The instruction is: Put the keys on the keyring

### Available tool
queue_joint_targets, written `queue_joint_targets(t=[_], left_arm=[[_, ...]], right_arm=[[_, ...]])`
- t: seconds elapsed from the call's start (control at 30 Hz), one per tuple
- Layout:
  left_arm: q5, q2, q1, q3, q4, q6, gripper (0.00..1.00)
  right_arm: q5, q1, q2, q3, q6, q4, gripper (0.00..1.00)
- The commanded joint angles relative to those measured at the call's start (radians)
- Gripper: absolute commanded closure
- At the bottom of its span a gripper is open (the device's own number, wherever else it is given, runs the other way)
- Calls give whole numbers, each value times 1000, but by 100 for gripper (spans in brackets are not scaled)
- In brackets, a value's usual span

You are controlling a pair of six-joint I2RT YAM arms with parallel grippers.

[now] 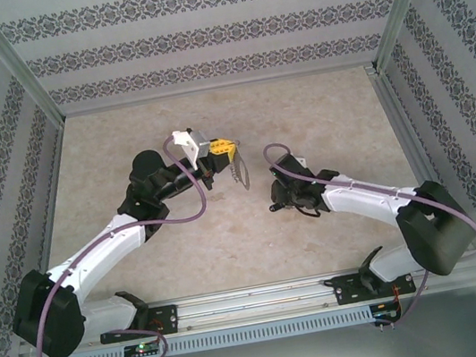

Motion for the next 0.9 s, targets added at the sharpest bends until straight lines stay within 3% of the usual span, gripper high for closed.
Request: queue_joint_targets(t=[0.0,0.4,0.87], left_arm=[[14,-30,-10,-1,8,3,100],[16,-22,-11,14,-16,2,100],[22,-18,-10,5,-2,4,100]], right_arm=[[27,6,-3,-28,-43,-28,62],[47,69,140,33,-76,-24,66],[87,70,154,18,-73,-29,73]])
